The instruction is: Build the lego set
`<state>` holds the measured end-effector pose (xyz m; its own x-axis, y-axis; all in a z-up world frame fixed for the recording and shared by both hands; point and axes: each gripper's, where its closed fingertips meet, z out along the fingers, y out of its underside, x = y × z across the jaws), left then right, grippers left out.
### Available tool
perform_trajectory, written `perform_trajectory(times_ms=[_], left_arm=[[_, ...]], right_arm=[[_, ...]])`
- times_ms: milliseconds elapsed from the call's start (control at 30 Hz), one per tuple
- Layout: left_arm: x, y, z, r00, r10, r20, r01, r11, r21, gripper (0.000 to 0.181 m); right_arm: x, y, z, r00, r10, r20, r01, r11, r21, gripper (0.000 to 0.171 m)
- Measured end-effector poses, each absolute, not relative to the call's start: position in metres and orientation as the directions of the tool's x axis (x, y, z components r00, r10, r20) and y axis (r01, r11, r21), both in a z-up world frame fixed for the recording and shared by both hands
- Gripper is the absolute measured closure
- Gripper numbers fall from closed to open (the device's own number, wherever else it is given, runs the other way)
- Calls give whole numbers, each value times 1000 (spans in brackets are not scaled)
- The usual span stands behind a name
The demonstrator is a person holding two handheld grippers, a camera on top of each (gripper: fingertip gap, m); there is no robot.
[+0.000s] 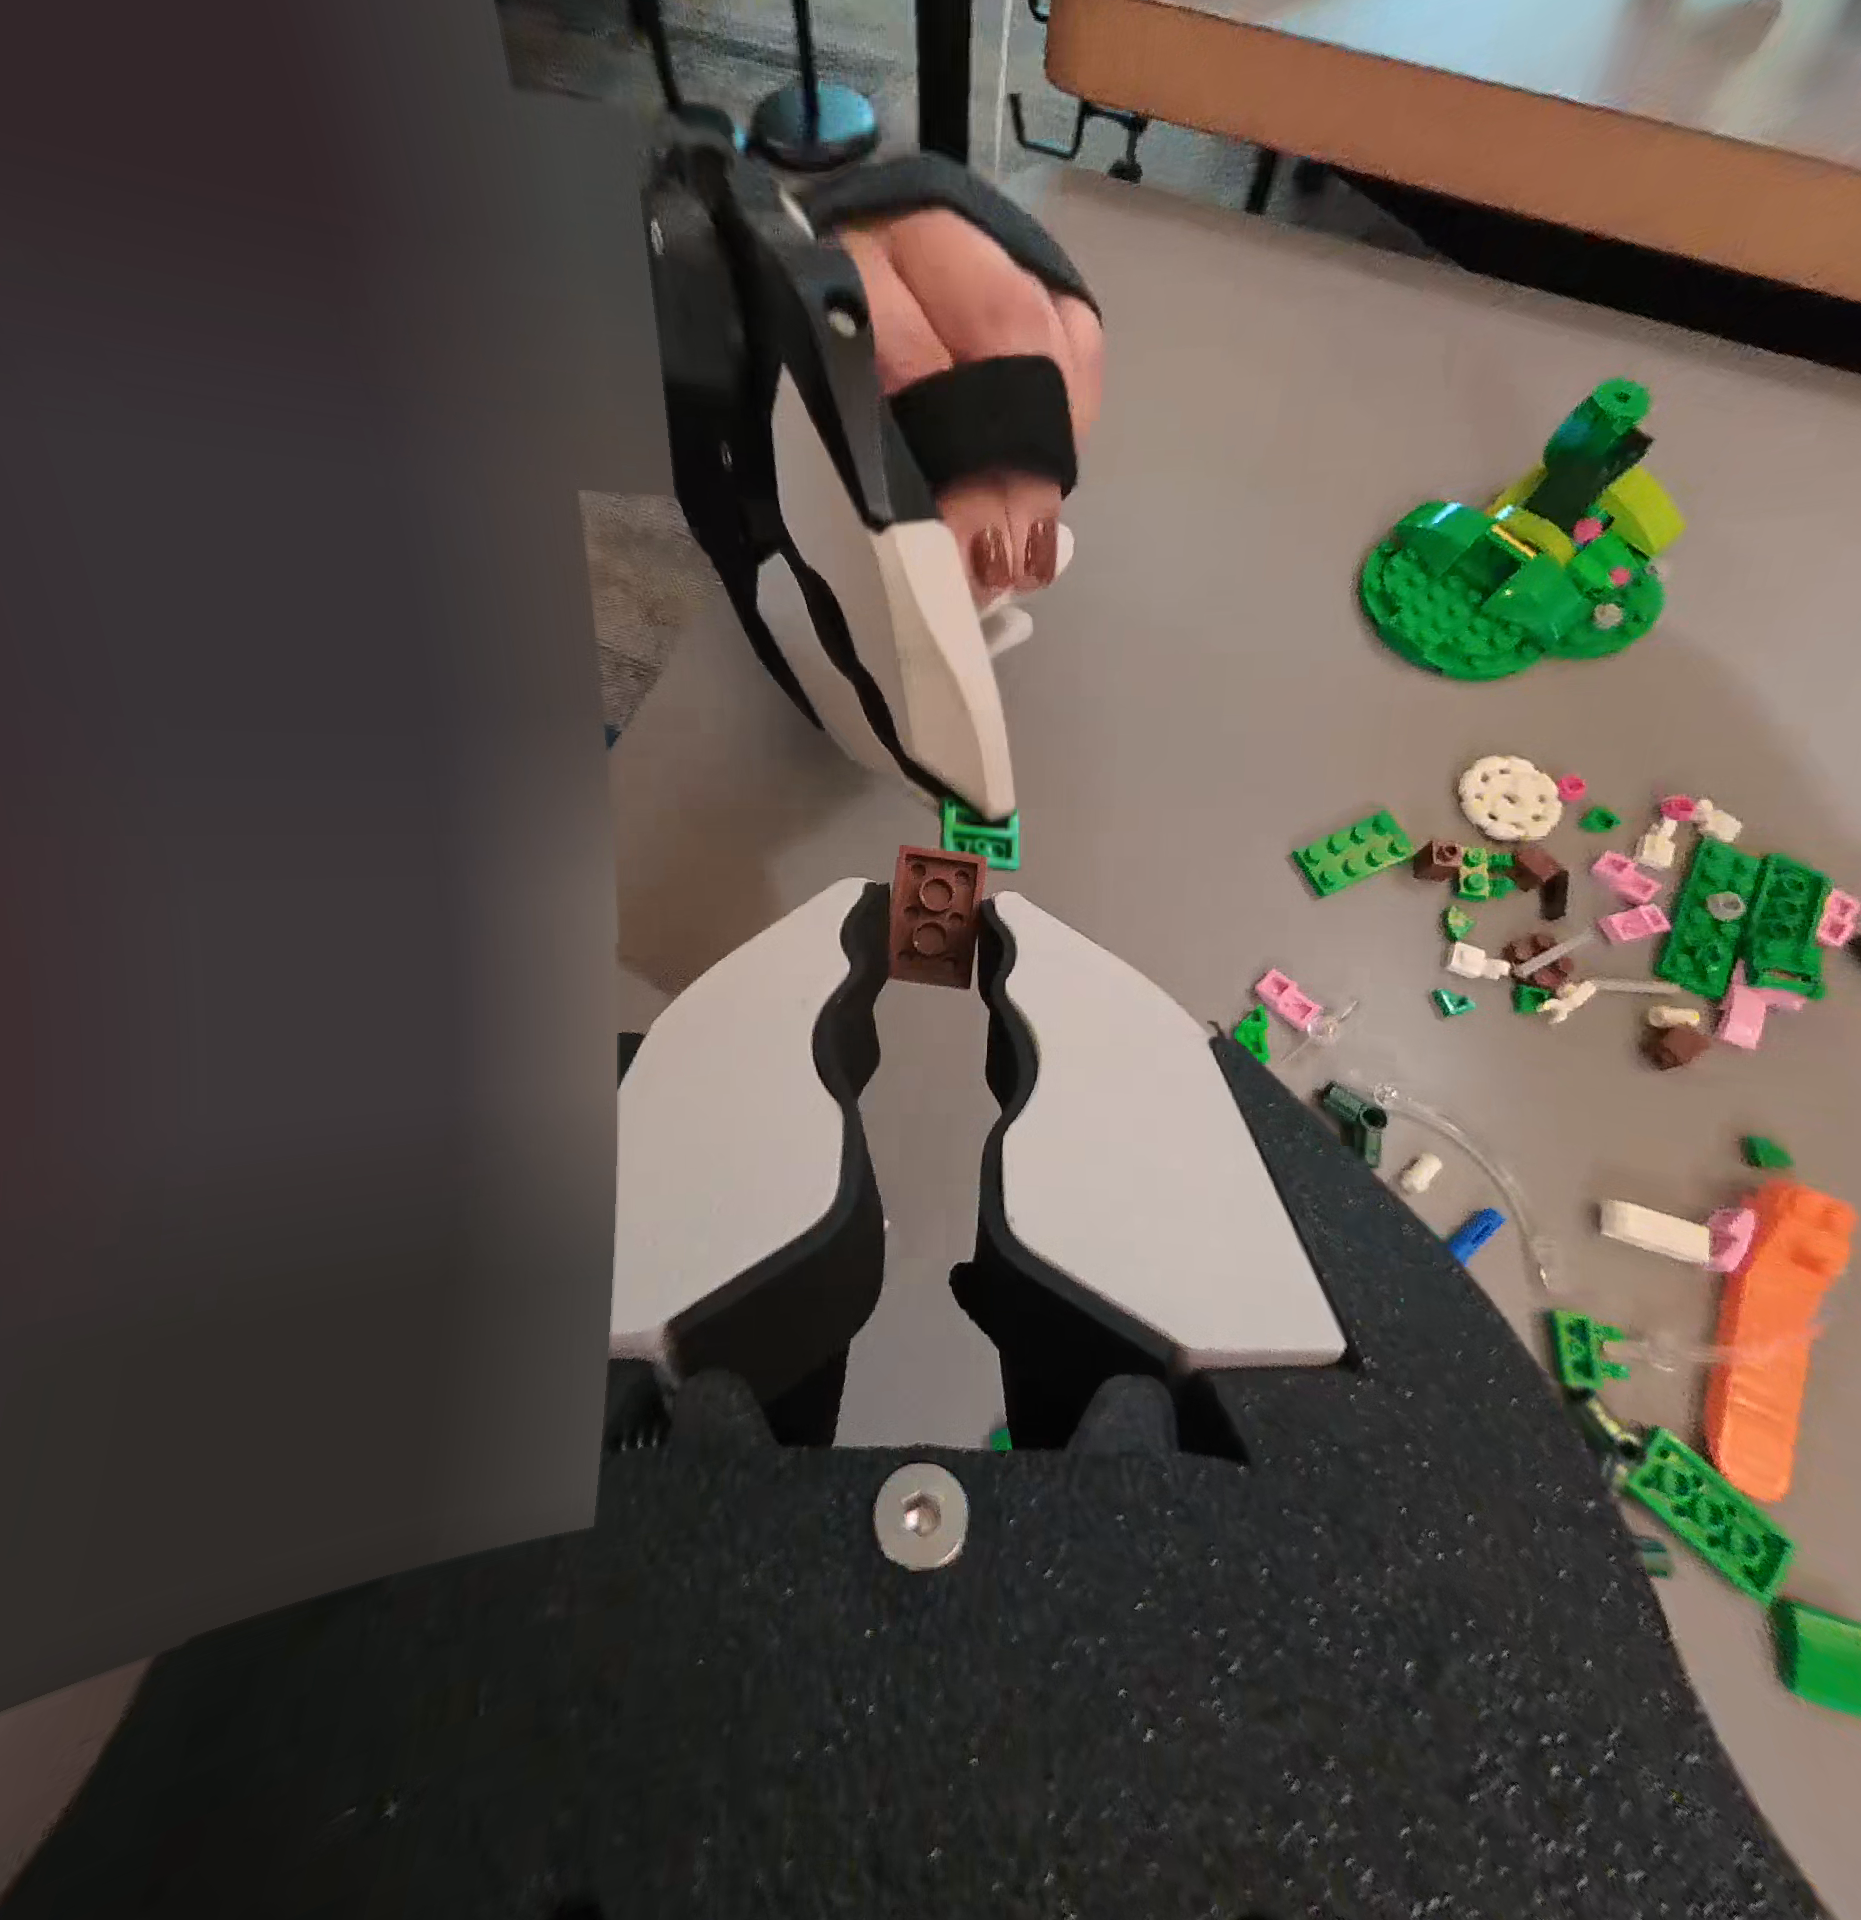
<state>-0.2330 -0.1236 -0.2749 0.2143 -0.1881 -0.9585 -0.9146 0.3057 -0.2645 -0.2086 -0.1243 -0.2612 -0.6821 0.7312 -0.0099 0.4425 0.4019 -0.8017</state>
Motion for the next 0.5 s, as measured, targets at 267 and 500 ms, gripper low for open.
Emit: perform_trajectory(times_ms=[267, 500], left_arm=[[-217, -121, -268, 181, -193, -964, -888, 389, -245, 180], [-211, -122, -271, 179, -247, -952, -872, 408, -270, 180]], right_arm=[[-207, -122, -252, -733, 666, -141, 520, 414, -747, 156], [-202, -125, -269, -722, 660, -207, 560, 383, -735, 156]])
